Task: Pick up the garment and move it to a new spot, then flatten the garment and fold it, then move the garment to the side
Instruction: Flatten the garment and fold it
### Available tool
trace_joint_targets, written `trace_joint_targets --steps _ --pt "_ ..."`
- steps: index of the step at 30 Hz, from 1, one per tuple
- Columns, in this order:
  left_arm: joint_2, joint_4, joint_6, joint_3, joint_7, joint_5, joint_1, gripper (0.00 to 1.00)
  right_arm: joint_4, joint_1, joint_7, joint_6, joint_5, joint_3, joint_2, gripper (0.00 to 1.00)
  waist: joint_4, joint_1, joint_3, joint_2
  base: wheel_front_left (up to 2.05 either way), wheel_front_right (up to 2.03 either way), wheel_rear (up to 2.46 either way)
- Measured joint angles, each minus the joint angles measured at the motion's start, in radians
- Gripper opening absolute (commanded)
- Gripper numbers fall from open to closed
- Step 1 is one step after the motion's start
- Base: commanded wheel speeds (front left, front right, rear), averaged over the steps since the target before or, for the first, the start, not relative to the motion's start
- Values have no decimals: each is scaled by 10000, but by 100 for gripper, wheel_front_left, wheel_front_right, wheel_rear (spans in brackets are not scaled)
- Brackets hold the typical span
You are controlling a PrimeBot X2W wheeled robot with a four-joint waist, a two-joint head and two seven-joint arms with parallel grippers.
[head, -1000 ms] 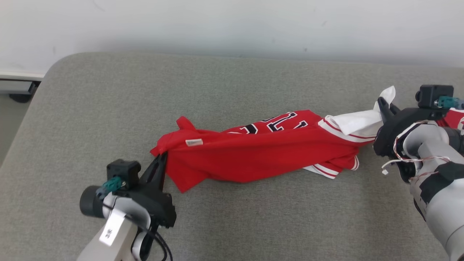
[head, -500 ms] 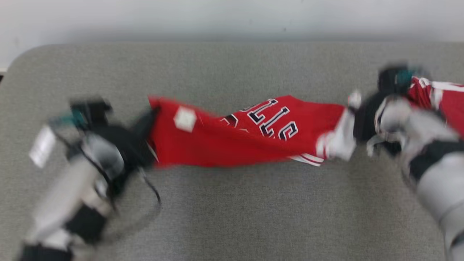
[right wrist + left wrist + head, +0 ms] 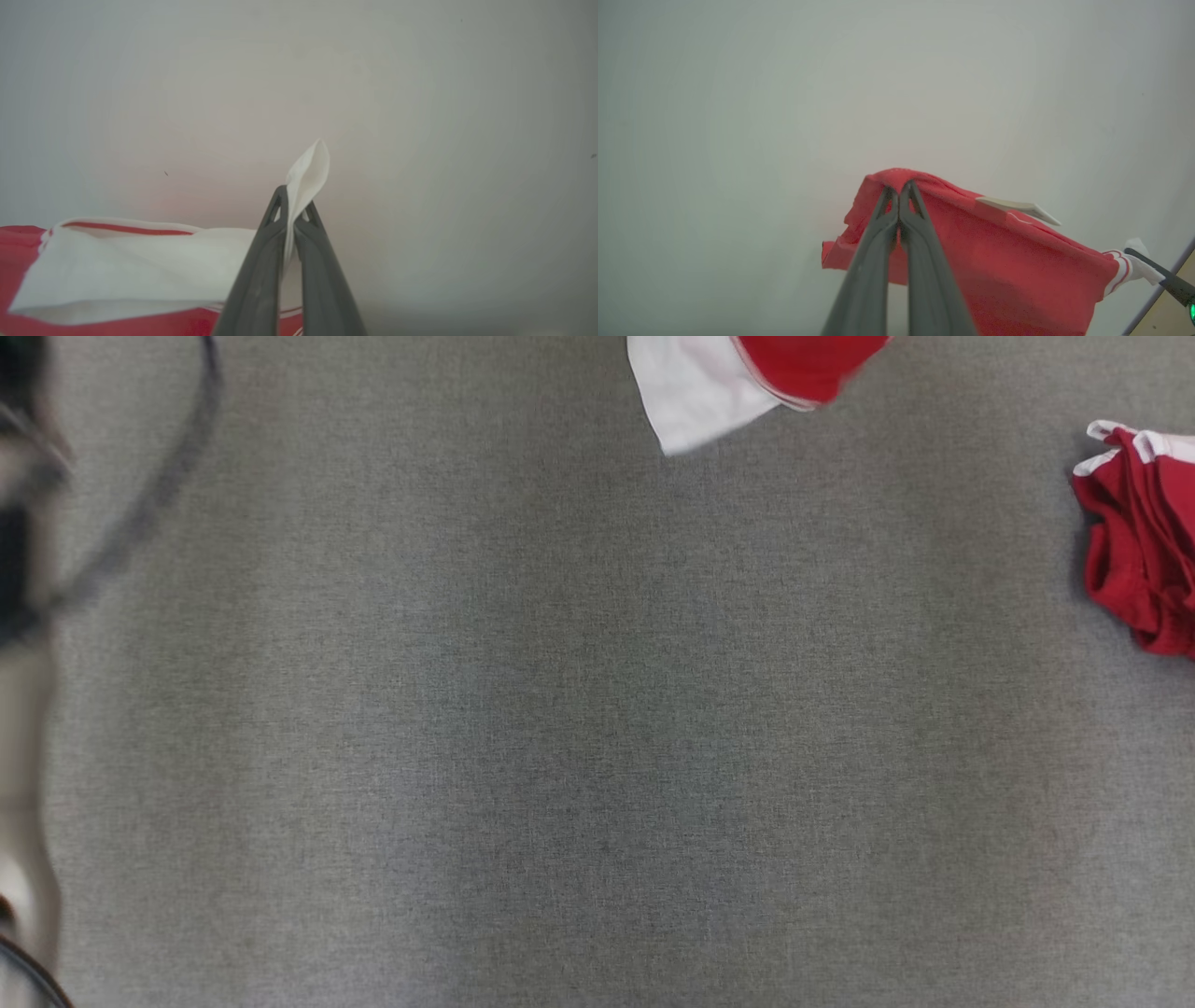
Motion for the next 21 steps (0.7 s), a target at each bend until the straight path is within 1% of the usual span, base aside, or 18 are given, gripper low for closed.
trace_joint_targets --steps 1,2,6,9,12,14,17,18,19,21 --pt "-19 140 -54 -157 -38 19 494 0 65 537 -192 86 65 4 92 0 -10 1 52 1 0 0 0" --pt "-19 140 -54 -157 -38 19 494 0 65 537 -192 86 65 4 92 0 -10 1 52 1 0 0 0" --pt "-128 460 -84 -602 -497 38 3150 0 311 2895 -802 295 362 119 343 0 -31 -1 -72 1 0 0 0" --pt "-65 518 -84 -930 -771 115 4974 0 341 4331 -1202 297 593 163 491 0 -42 -2 -355 0 0 0 0" --pt "-150 583 -84 -1348 -897 150 6494 0 261 5620 -1519 299 765 236 665 0 -84 -5 -753 0 0 0 0" --pt "-194 591 -71 -1486 -1047 215 7217 0 180 6461 -1718 299 965 253 759 0 -119 -6 -1036 -1 0 0 0" --pt "-291 621 23 -1791 -1149 389 7918 0 -280 7799 -1728 297 1243 456 811 0 -155 -6 -1464 -2 0 0 0" --pt "-351 631 104 -1962 -1315 566 8387 0 -500 8589 -1758 297 1329 562 823 0 -166 -6 -1755 -2 0 0 0" --pt "-372 633 107 -2008 -1340 566 8630 0 -602 8920 -1818 297 1455 520 815 0 -167 -7 -1900 -2 0 0 0" --pt "-368 600 259 -2090 -1490 633 9165 0 -740 9530 -1860 297 1657 460 736 0 -165 -7 -2194 -2 0 0 0"
